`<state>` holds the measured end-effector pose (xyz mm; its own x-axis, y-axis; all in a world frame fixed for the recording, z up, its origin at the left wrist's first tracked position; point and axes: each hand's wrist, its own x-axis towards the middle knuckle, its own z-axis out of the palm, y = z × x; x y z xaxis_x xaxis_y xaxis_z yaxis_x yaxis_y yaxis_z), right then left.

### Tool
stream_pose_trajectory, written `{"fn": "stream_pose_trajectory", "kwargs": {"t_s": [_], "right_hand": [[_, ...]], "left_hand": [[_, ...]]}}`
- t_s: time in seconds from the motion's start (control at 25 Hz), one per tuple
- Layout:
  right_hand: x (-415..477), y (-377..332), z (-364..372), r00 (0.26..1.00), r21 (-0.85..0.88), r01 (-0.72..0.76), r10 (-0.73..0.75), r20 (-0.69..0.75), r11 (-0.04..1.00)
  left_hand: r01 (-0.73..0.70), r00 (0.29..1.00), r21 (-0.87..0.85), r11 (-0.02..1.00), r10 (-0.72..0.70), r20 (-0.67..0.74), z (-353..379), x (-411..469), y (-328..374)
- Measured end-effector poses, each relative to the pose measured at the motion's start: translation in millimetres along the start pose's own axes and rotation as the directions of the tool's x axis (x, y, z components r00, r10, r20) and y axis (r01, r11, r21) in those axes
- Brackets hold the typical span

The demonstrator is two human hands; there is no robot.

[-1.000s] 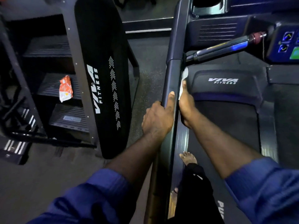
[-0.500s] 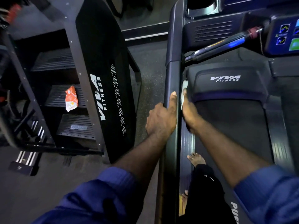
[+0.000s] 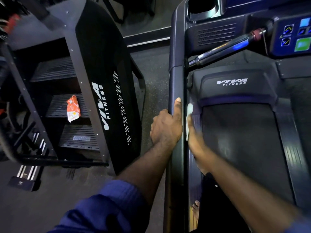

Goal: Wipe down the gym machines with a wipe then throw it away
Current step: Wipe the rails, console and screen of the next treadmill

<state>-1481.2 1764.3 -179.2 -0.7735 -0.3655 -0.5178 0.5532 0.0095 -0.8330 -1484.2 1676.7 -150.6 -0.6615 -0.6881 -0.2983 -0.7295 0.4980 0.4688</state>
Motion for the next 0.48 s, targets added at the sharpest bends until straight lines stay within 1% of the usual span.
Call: {"fn": "stream_pose_trajectory", "kwargs": {"t_s": [0.04,0.08,0.12,0.16,0.2,0.24,0.28,0.32,0.36,0.44,0.48], "right_hand": [[-11.3,2.5,1.4,1.000,0.025,0.003,-0.004,0.014,1.000],[-6.4,4.1,0.8,0.997,-0.006,0.044,-0.043,0.064,0.999],[12.3,0.0,-0.8,0.990,-0.026,0.117,-0.114,0.079,0.993],[40.5,-6.8,-3.9,0.989,-0.056,0.144,-0.141,0.052,0.988],[60.5,-16.4,-6.0,0.992,-0.074,0.122,-0.120,0.027,0.990],[69.0,-21.0,-8.8,0.999,-0.068,0.036,-0.035,0.026,0.997],[63.2,-17.3,-10.4,0.999,-0.078,-0.046,0.047,0.018,0.996],[45.9,-6.5,-12.3,0.995,-0.081,-0.090,0.093,0.031,0.993],[19.3,9.8,-13.2,0.991,-0.074,-0.113,0.118,0.067,0.991],[-36.2,20.7,-9.0,0.980,-0.053,-0.118,0.125,0.154,0.992],[-37.9,24.1,-10.1,0.979,-0.071,-0.084,0.096,0.178,0.994]], "left_hand": [[0.002,1.000,0.010,1.000,-0.002,-0.002,0.9,0.5,-1.0],[0.006,1.000,0.021,1.000,-0.006,0.001,1.0,0.5,-1.6],[0.011,1.000,0.030,0.999,-0.012,0.002,1.5,0.2,-1.7],[0.014,1.000,0.035,0.999,-0.014,-0.004,1.4,-1.0,-1.6],[0.010,1.000,0.035,0.999,-0.010,-0.015,1.1,-2.4,-1.3],[0.004,1.000,0.029,1.000,-0.003,-0.021,-0.1,-2.8,0.1],[0.005,1.000,0.027,1.000,-0.005,-0.018,-1.3,-3.4,2.0],[0.011,1.000,0.033,0.999,-0.011,-0.008,-1.7,-4.5,3.8],[0.015,1.000,0.042,0.999,-0.014,-0.009,-2.3,-4.9,4.7],[0.022,1.000,0.051,0.998,-0.021,-0.021,-4.4,-6.5,6.4],[0.028,0.999,0.048,0.998,-0.027,-0.020,-5.6,-6.7,7.0]]}}
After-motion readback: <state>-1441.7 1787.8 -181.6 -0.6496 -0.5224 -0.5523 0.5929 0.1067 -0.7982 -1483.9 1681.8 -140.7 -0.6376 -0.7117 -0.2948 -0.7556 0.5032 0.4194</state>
